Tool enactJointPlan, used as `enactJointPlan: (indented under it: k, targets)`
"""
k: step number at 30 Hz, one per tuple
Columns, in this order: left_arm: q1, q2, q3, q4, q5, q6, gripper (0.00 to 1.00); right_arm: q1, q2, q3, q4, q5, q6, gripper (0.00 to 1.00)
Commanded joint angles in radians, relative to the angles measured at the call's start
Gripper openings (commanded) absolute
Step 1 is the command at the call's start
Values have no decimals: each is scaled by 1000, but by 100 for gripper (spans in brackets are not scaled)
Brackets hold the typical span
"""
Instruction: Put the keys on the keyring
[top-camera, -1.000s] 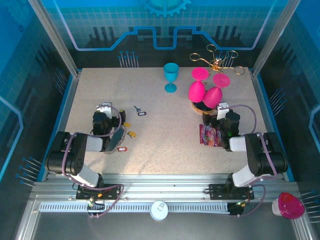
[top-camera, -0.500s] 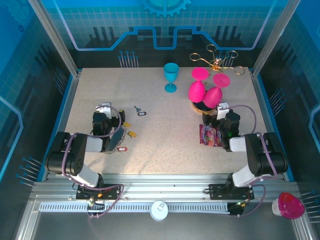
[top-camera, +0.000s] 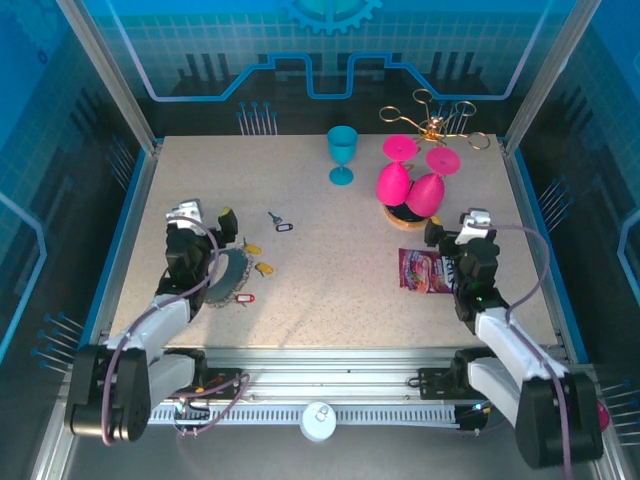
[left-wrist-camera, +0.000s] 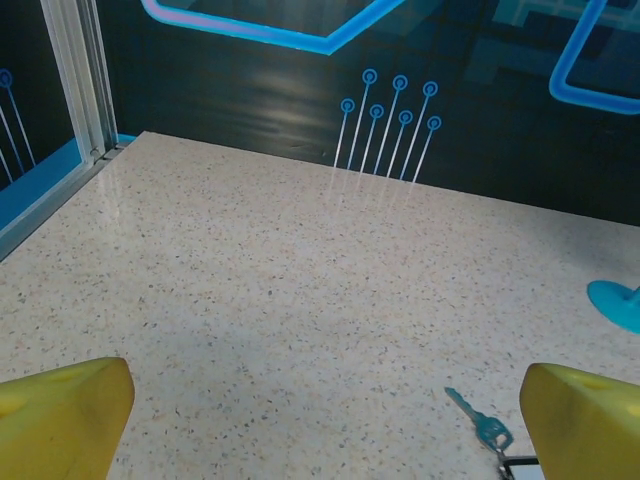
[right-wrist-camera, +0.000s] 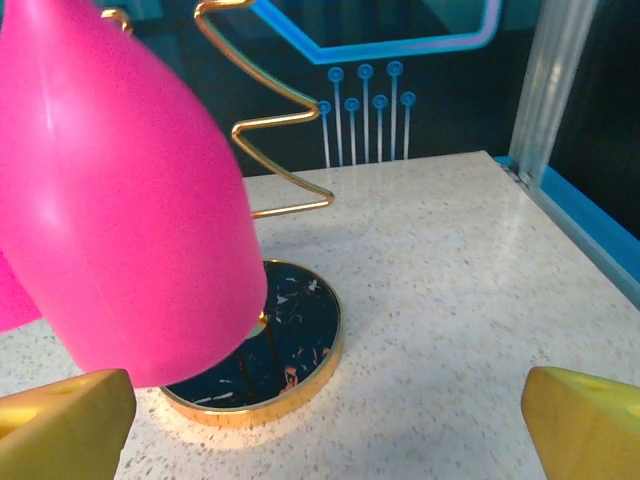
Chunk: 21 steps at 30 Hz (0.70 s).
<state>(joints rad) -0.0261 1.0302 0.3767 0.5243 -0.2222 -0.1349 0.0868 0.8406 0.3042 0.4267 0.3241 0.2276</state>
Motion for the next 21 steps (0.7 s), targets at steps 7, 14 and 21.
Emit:
enactJointPlan:
  k: [7,14,21]
  targets:
    - [4,-193,82,-487,148,-215,99,29,-310,86,-702,-181,464,70]
    - [-29,-192,138,-670,257,-326,99,322,-258,141,-853,-218,572,63]
    - [-158,-67,262,-945,94,-384,93,645,-27,293,-921,-73,510,65]
